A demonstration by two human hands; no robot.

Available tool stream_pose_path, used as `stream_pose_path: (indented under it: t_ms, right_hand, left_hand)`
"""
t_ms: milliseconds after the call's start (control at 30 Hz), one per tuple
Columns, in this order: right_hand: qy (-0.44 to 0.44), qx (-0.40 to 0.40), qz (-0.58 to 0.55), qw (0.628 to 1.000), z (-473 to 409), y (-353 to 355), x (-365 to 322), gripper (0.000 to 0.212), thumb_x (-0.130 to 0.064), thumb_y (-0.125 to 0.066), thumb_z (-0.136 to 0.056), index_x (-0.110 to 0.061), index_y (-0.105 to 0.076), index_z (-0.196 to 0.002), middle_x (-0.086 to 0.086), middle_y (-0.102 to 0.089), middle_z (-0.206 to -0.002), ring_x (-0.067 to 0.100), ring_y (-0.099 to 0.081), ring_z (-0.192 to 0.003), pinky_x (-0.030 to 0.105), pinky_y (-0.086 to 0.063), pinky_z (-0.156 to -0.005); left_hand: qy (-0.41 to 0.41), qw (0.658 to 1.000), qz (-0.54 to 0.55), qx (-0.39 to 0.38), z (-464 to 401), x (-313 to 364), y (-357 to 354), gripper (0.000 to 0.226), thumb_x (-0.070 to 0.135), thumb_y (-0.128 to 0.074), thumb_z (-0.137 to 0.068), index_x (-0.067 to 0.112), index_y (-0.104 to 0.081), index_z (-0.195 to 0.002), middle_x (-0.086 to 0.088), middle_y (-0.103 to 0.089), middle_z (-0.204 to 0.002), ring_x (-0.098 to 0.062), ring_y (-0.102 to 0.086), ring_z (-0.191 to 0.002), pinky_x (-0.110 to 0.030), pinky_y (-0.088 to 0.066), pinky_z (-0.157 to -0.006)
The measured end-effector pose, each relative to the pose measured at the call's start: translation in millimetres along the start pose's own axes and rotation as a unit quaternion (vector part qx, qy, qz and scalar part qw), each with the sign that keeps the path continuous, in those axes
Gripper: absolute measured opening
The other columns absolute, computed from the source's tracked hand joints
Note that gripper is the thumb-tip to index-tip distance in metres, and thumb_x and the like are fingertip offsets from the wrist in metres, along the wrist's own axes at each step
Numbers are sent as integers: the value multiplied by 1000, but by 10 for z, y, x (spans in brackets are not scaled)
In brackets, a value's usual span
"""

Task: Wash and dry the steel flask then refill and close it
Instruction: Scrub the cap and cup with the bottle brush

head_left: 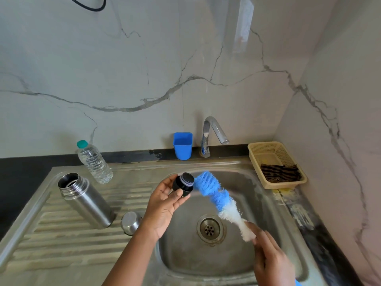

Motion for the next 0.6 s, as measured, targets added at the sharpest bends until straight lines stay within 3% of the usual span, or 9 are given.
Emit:
stream_pose_path:
  t_ms: [100, 267, 433, 533, 600]
  right_hand:
    - [15, 2, -12, 1000, 92, -8, -53, 49, -24, -37, -87, -53, -53, -123, -25, -54, -96, 4, -48, -67, 4, -39, -48]
    - [53, 4, 12, 999, 110, -41, -199, 54, -11, -40, -85, -46, -56, -123, -16, -55, -86, 7, -48, -65, 11, -40, -46]
    - [70, 49, 71, 994, 26, -6, -235, 64, -5, -38, -74, -41, -57, -124, -12, -58, -85, 12, -51, -76, 15, -35, -40]
    - [79, 64, 88, 991, 12, 20, -234, 65, -2, -41, -71, -38, -58, -123, -9, -57, -84, 15, -50, -77, 14, -34, -44]
    - [85, 70, 92, 990, 25, 34, -245, 63, -3, -38, -73, -37, -59, -122, -9, -57, -83, 15, -50, -77, 12, -32, -47]
  left_hand:
    - [3, 1000, 7, 28, 3, -14, 38, 88, 30, -100, -45, 5, -60, -120, -15, -68, -123, -29, -67, -113, -35, -59, -83]
    - [24, 999, -20, 39, 34, -97, 67, 87, 32, -100, -45, 4, -62, -119, -16, -68, -123, -29, -68, -111, -34, -59, -79]
    - [31, 998, -60, 20, 69, -118, 73, 75, 15, -95, -55, 3, -61, -120, -19, -68, -120, -35, -66, -113, -41, -59, -86]
    - [34, 994, -102, 20, 82, -97, 108, 56, -1, -79, -67, 6, -61, -119, -13, -72, -114, -31, -67, -112, -41, -58, -90]
    - [35, 989, -142, 8, 74, -82, 145, 59, 0, -85, -66, 9, -62, -120, -12, -73, -115, -30, -66, -114, -42, -55, -94]
Point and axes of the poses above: each hand's wrist, its own z-axis away from the middle knuckle, its own y-axis out of the back of the hand, x = y × z, the point moved 9 cm from there along -z, towards the middle knuckle
